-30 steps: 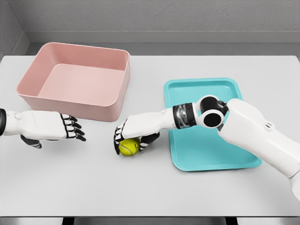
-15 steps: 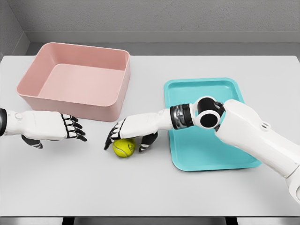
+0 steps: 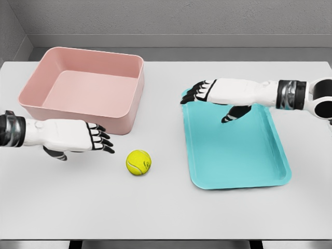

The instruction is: Put the tennis from the blue tray into the pink basket with both arms

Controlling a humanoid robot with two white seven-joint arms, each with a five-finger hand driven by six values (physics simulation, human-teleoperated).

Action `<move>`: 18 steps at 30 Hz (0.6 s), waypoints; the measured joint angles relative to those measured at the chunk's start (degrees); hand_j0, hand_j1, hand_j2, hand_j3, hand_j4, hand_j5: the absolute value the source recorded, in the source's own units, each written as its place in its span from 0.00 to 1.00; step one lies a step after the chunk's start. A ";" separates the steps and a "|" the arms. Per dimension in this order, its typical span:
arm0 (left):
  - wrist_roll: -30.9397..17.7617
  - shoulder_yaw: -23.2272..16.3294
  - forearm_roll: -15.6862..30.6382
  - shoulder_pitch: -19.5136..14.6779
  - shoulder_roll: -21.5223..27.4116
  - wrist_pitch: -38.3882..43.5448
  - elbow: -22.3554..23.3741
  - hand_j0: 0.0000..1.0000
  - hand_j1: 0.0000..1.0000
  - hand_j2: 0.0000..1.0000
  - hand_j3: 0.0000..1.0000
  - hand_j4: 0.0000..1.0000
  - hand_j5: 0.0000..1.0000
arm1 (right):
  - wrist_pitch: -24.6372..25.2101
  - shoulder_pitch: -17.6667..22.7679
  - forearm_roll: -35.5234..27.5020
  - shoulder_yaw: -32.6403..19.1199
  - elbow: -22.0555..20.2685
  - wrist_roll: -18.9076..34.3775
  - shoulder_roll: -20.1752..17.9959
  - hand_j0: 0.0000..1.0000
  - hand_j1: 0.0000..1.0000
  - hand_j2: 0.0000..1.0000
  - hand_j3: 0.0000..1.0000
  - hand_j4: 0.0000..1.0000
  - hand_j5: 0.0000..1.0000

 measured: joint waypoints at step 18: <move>1.90 -1.44 -0.10 -0.18 -13.45 -0.01 0.01 1.00 1.00 1.00 1.00 1.00 1.00 | 0.06 3.95 -0.01 -2.87 9.90 -9.48 -4.46 1.00 1.00 1.00 1.00 1.00 1.00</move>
